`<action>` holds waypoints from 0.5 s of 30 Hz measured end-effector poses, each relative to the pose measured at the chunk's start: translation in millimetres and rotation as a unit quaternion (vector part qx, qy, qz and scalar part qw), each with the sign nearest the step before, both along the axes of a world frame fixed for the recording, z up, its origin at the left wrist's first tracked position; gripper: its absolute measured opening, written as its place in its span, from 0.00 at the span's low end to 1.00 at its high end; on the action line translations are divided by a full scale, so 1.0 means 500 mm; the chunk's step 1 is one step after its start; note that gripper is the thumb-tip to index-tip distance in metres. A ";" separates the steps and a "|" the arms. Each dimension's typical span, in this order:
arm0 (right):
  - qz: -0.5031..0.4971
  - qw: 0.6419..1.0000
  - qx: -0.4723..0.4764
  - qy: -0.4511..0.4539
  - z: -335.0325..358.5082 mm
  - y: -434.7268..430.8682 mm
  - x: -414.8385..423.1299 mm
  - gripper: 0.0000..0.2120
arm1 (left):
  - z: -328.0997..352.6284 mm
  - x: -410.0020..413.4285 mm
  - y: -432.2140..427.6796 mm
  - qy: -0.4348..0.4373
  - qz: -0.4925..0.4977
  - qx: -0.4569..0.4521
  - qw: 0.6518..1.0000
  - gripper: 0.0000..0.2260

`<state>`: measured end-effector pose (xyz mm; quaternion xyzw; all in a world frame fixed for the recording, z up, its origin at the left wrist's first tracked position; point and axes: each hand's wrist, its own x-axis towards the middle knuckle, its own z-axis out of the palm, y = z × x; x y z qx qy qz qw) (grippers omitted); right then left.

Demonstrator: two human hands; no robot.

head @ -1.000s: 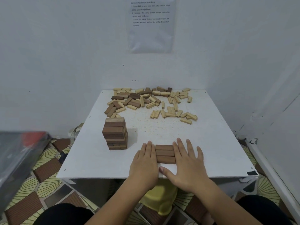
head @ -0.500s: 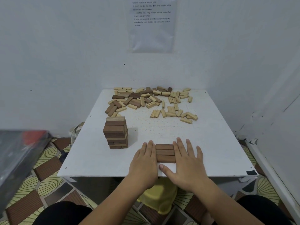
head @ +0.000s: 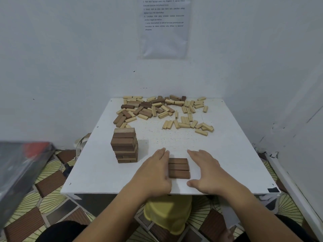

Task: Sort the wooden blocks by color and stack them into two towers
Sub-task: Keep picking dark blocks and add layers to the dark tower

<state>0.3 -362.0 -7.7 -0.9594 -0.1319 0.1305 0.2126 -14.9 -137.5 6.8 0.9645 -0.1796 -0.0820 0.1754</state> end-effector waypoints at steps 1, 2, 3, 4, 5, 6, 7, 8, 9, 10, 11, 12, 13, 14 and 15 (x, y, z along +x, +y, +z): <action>0.011 1.000 0.004 0.002 0.004 0.001 0.007 0.50 | 0.007 0.010 -0.003 0.006 -0.013 -0.004 1.000 0.38; 0.021 1.000 0.005 0.006 0.007 0.003 0.012 0.49 | 0.010 0.022 -0.007 0.018 -0.023 0.001 1.000 0.39; 0.031 0.999 -0.001 0.009 0.009 0.007 0.017 0.48 | 0.009 0.034 -0.012 0.033 -0.029 0.012 0.999 0.40; 0.041 0.999 -0.013 0.007 0.009 0.011 0.022 0.46 | 0.006 0.045 -0.018 0.042 -0.032 0.024 0.998 0.38; 0.048 0.999 -0.025 -0.001 0.009 0.014 0.027 0.43 | 0.001 0.053 -0.022 0.042 -0.032 0.033 0.998 0.34; 0.051 0.998 -0.029 -0.012 0.008 0.017 0.031 0.40 | -0.004 0.060 -0.026 0.034 -0.030 0.037 0.998 0.28; 0.051 0.998 -0.026 -0.021 0.007 0.019 0.035 0.37 | -0.010 0.065 -0.028 0.025 -0.028 0.036 0.999 0.23; 0.048 0.998 -0.020 -0.025 0.005 0.019 0.038 0.36 | -0.013 0.068 -0.030 0.018 -0.026 0.029 0.999 0.19; 0.045 0.999 -0.015 -0.025 0.002 0.018 0.039 0.35 | -0.014 0.070 -0.031 0.013 -0.023 0.023 0.999 0.16; 0.043 0.999 -0.011 -0.026 -0.002 0.017 0.040 0.34 | -0.013 0.071 -0.032 0.008 -0.024 0.020 0.999 0.15; 0.041 0.999 -0.010 -0.025 -0.005 0.016 0.041 0.34 | -0.013 0.072 -0.032 0.003 -0.026 0.017 1.000 0.15; 0.039 0.999 -0.009 -0.025 -0.008 0.016 0.040 0.34 | -0.014 0.072 -0.032 0.000 -0.028 0.015 0.999 0.15; 0.037 0.999 -0.008 -0.025 -0.010 0.016 0.040 0.34 | -0.016 0.073 -0.032 -0.002 -0.029 0.013 0.999 0.15; 0.038 0.999 -0.009 -0.026 -0.012 0.017 0.040 0.34 | -0.017 0.073 -0.031 -0.002 -0.029 0.012 0.999 0.16; 0.039 0.999 -0.009 -0.029 -0.013 0.018 0.041 0.34 | -0.019 0.073 -0.029 -0.001 -0.032 0.012 0.999 0.17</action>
